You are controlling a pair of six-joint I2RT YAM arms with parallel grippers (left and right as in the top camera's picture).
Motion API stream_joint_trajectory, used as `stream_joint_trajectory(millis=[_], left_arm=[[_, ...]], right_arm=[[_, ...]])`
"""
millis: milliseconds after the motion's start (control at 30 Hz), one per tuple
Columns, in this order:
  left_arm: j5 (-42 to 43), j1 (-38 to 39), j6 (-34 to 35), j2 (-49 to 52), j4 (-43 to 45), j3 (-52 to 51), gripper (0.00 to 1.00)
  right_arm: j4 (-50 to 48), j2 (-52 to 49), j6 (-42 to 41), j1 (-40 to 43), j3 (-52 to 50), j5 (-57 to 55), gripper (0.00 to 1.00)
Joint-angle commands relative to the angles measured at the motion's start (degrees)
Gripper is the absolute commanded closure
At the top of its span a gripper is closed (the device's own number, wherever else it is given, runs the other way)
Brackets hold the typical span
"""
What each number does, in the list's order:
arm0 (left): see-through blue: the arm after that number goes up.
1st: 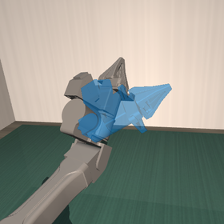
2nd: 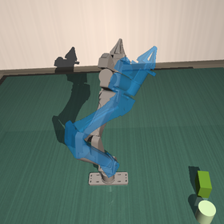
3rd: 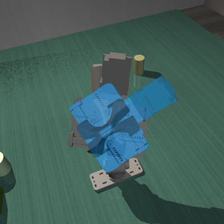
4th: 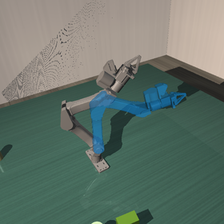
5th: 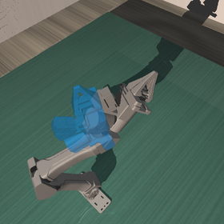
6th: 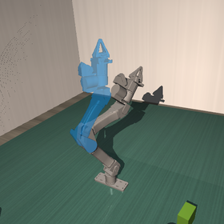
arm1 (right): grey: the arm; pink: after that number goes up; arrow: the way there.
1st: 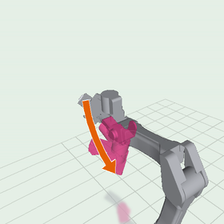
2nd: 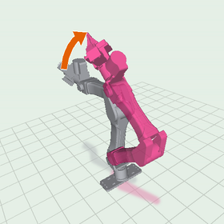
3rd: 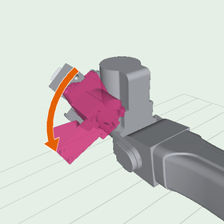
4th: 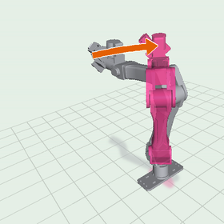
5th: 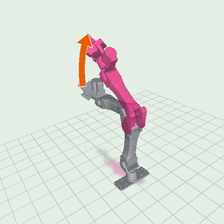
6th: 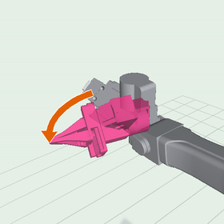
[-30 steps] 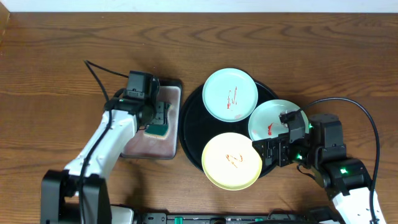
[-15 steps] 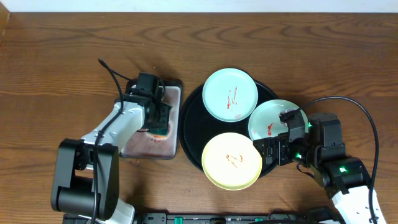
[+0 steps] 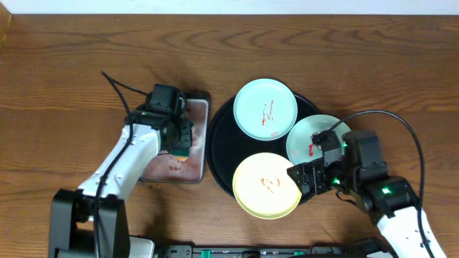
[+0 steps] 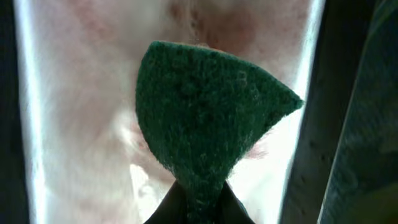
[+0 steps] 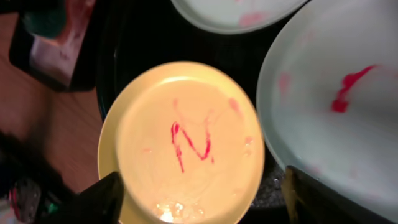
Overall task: Clean dirty plates on tray and stack at the side
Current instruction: 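Grasp the green sponge in the soapy tray with the left gripper, then grip the yellow plate rim with the right gripper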
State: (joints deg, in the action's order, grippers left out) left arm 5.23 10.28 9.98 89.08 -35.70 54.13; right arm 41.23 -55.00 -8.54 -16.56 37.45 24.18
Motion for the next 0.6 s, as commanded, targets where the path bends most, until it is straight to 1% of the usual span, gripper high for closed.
stream_joint_trajectory(millis=[0, 67, 133, 200, 267, 300, 467, 567], left_arm=[[2.67, -0.22, 3.56, -0.28, -2.16, 0.72, 0.92], [3.56, -0.22, 3.65, -0.28, -3.1, 0.68, 0.92], [3.54, -0.22, 3.65, -0.28, -3.13, 0.5, 0.92], [3.54, -0.22, 3.65, -0.28, -3.28, 0.48, 0.92], [3.54, -0.22, 3.65, -0.28, -3.3, 0.48, 0.92], [3.52, -0.22, 3.65, -0.28, -3.28, 0.48, 0.92], [3.52, -0.22, 3.65, -0.28, -3.06, 0.48, 0.92], [3.52, -0.22, 3.65, -0.28, -3.06, 0.48, 0.92]], right_arm=[[-0.46, -4.24, -0.59, -2.03, 0.24, -0.02, 0.32], [-1.16, -7.39, -1.79, -2.73, 0.24, -0.17, 0.37], [-1.29, -10.45, -2.78, -3.13, 0.24, -1.14, 0.44], [-1.11, -13.35, -5.9, -3.28, 0.24, -3.17, 0.44], [-1.14, -15.54, -7.39, -3.26, 0.24, -3.48, 0.48], [-1.16, -16.26, -8.24, -3.26, 0.24, -3.82, 0.48], [-0.68, -17.11, -11.76, -3.28, 0.24, -7.67, 0.49], [1.01, -17.33, -12.9, -3.28, 0.24, -8.94, 0.56]])
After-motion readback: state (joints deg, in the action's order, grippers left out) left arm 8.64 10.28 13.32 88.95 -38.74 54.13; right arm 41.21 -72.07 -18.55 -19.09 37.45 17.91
